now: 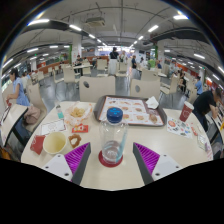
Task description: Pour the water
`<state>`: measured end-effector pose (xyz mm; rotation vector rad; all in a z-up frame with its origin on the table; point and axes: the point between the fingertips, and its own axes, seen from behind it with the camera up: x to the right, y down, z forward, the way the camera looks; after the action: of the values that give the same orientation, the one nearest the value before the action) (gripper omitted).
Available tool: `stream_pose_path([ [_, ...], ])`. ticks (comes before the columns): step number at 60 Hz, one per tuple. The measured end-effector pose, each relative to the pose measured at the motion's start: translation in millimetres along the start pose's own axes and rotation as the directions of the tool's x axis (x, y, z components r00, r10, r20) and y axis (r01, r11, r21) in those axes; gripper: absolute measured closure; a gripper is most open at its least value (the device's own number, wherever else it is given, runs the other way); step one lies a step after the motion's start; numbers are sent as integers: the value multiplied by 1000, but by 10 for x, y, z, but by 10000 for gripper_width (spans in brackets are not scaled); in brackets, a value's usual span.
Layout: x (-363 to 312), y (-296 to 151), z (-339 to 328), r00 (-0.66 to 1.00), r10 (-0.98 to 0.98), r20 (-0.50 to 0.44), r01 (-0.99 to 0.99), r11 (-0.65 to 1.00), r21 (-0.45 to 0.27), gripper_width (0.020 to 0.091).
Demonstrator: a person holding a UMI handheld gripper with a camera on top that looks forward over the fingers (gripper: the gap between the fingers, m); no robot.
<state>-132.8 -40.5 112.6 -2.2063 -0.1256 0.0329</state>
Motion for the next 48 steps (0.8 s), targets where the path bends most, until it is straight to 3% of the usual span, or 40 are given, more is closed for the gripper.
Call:
stream_pose_path([
  [12,-238,149,-833,999,45,2,-45,995,-93,255],
  [22,-365,227,-1295,999,33,-10,-34,991,-126,255],
  [48,-198,219,-1623,997,12,-73,-21,992,-123,251],
])
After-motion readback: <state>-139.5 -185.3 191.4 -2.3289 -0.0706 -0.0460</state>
